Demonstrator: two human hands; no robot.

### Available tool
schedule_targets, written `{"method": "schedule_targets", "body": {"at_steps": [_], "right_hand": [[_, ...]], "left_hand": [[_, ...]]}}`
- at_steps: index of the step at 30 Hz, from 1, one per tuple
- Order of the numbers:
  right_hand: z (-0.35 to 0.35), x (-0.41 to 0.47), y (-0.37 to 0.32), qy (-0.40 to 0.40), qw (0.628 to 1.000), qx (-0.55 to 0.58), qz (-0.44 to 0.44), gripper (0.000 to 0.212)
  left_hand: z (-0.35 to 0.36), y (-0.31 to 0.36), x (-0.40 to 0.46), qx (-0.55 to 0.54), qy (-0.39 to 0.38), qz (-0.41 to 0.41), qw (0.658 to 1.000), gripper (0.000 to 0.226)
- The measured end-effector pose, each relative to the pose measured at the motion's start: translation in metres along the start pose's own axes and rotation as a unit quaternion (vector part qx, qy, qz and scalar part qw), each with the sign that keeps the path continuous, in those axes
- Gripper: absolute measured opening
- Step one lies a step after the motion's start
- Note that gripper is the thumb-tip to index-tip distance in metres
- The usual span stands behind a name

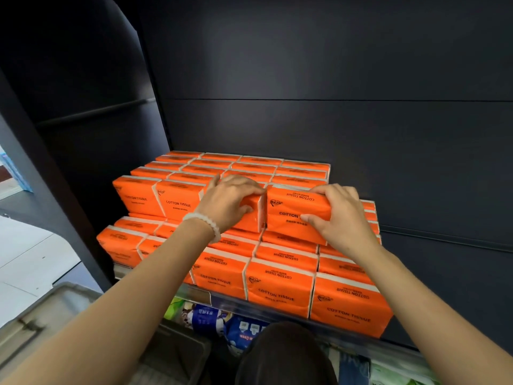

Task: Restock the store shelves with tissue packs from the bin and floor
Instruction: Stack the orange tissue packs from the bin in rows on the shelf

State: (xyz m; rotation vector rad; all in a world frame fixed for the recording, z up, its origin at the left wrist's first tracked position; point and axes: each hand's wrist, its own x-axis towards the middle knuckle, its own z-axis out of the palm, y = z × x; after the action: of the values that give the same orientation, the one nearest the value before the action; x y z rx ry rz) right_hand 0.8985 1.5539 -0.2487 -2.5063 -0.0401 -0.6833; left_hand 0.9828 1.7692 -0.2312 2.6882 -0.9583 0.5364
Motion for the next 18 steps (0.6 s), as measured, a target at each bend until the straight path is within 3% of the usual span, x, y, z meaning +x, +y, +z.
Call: {"method": "schedule_targets", "body": {"at_steps": [5,10,14,18], "right_hand": [[0.028,-0.004,0.007,0.035,0.998,-0.051,-0.032,0.049],[0.04,-0.003,0.003,0.095,0.99,-0.085,-0.067,0.041],[0.038,-0.006,-0.002,0.099,0.983,-0.135,-0.08,0.037],[0.029,-0.006,-0.013,0.06,0.979,-0.178,-0.083,0.037]], "left_hand": [[0.021,-0.013,-0.012,-0.003,0.078,-0.03,0.996,0.048],[0.03,-0.021,-0.017,-0.003,0.113,0.003,0.994,0.043],[0.03,-0.014,-0.024,0.032,0.092,0.005,0.995,0.049],[0.016,-0.009,-0.028,0.029,0.008,-0.018,0.999,0.057]]}}
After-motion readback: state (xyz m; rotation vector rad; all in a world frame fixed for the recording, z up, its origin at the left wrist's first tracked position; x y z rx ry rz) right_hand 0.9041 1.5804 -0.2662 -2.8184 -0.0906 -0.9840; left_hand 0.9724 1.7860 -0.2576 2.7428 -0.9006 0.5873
